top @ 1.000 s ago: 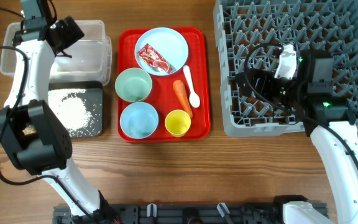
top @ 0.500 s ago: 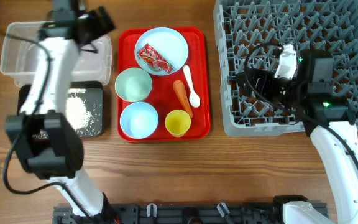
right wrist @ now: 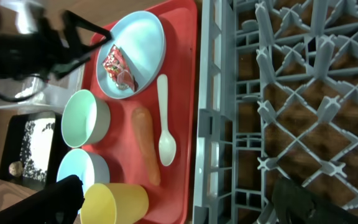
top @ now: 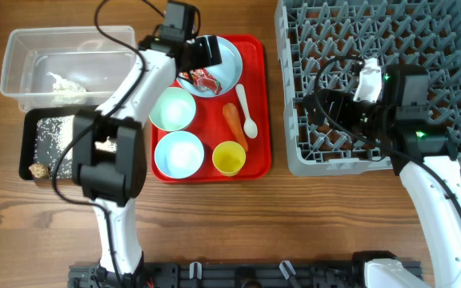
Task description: Sort waste into correct bins and load items into the dishwasher rack
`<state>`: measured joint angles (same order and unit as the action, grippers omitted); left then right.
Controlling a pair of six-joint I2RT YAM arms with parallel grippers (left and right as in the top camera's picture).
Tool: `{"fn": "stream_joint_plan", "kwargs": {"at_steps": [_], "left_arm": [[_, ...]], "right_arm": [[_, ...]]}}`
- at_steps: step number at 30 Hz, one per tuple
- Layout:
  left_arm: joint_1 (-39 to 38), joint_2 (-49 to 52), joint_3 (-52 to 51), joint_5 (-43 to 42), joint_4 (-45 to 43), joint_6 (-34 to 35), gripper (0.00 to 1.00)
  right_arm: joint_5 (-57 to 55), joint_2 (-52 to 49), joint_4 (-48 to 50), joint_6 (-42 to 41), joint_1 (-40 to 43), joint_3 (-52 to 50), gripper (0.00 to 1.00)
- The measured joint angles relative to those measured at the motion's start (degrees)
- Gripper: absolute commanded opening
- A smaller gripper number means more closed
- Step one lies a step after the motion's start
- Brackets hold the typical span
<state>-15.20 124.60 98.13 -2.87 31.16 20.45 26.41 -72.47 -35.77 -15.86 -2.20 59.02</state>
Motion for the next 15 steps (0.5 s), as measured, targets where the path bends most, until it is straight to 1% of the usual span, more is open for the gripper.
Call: {"fn": "stream_joint_plan", "kwargs": {"at_steps": [5, 9, 15], "left_arm": [[-0.20, 2.32, -0.02, -0.04, -1.38, -3.23, 1.00], [-0.28, 2.38, -0.02, -0.07, -2.45, -8.94, 1.00], [-0.83, 2.40, -0.02, -0.07, -1.84, -17.46, 0.99]], "right_arm": [[-0.13, 0.00, -0.44, 0.00, 0.00, 0.00, 0.99], [-0.15, 0.00, -0.81, 0.00, 0.00, 0.00, 1.00], [-0.13, 0.00, -1.11, 0.00, 0.00, 0.00, 0.99]]}}
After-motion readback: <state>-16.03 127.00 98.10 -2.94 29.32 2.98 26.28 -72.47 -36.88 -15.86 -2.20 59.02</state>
